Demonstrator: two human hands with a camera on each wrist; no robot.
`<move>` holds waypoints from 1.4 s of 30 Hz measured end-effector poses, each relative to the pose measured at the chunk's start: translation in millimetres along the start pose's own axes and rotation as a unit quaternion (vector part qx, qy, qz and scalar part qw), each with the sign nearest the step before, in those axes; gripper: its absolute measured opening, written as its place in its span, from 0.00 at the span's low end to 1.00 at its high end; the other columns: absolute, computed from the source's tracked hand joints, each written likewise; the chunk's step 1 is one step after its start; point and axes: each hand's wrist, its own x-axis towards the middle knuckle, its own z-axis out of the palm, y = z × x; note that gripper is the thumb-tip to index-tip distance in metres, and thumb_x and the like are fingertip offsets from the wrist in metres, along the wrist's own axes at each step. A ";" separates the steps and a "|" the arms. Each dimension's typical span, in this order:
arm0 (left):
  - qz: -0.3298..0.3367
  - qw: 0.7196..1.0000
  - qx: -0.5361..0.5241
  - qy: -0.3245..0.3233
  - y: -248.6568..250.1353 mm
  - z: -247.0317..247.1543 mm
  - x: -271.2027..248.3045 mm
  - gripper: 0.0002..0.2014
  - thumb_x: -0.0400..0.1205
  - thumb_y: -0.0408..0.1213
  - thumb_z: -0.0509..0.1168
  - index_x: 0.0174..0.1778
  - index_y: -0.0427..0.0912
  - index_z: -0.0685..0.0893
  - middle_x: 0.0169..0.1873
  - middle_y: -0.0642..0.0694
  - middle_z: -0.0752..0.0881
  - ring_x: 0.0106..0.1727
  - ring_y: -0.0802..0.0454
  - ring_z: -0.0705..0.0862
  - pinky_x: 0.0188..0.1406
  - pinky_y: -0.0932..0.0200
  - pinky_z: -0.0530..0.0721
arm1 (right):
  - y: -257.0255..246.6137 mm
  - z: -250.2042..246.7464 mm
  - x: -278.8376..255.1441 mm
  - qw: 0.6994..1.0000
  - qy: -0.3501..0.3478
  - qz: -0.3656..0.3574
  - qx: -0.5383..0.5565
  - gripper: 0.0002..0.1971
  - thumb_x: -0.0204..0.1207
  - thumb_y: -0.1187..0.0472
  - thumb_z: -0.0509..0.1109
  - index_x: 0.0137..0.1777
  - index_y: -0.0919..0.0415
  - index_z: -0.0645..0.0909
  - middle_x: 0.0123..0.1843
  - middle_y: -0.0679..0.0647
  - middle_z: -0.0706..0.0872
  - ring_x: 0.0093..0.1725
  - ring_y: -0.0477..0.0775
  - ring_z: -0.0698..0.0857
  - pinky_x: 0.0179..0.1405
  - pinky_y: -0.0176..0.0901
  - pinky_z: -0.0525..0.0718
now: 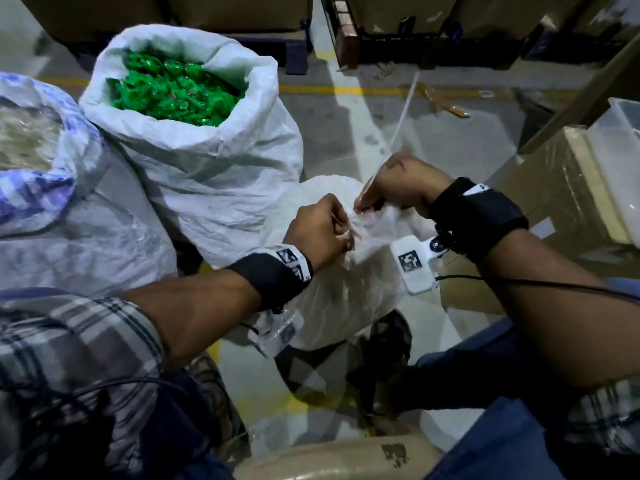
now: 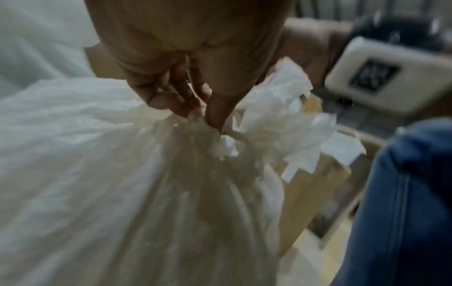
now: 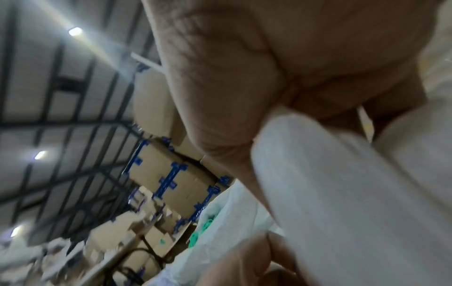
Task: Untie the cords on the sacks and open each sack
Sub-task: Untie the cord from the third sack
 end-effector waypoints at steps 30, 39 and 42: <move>0.023 0.993 0.062 -0.100 -13.4 -53.1 44.5 0.10 0.68 0.38 0.84 0.43 0.49 0.94 0.34 0.49 0.93 0.36 0.57 0.88 0.38 0.65 0.83 | 32.5 60.9 -1.4 0.960 0.075 -0.092 0.253 0.04 0.72 0.71 0.76 0.43 0.72 0.92 0.45 0.71 0.92 0.42 0.54 0.85 0.50 0.58 0.86; -0.097 0.965 -0.153 -0.190 -11.5 -51.3 42.8 0.10 0.75 0.19 0.73 0.46 0.37 0.88 0.33 0.47 0.87 0.36 0.52 0.83 0.43 0.59 0.83 | 29.1 49.9 1.9 0.962 0.084 -0.123 0.227 0.04 0.73 0.67 0.78 0.45 0.66 0.93 0.42 0.62 0.94 0.42 0.51 0.89 0.54 0.57 0.89; -0.165 0.933 -0.250 -0.197 -10.5 -49.8 42.5 0.10 0.79 0.21 0.66 0.42 0.40 0.86 0.33 0.49 0.88 0.34 0.55 0.85 0.38 0.65 0.82 | 28.3 47.3 6.5 0.965 0.085 -0.126 0.214 0.03 0.71 0.65 0.80 0.42 0.64 0.94 0.41 0.60 0.94 0.42 0.50 0.89 0.55 0.56 0.89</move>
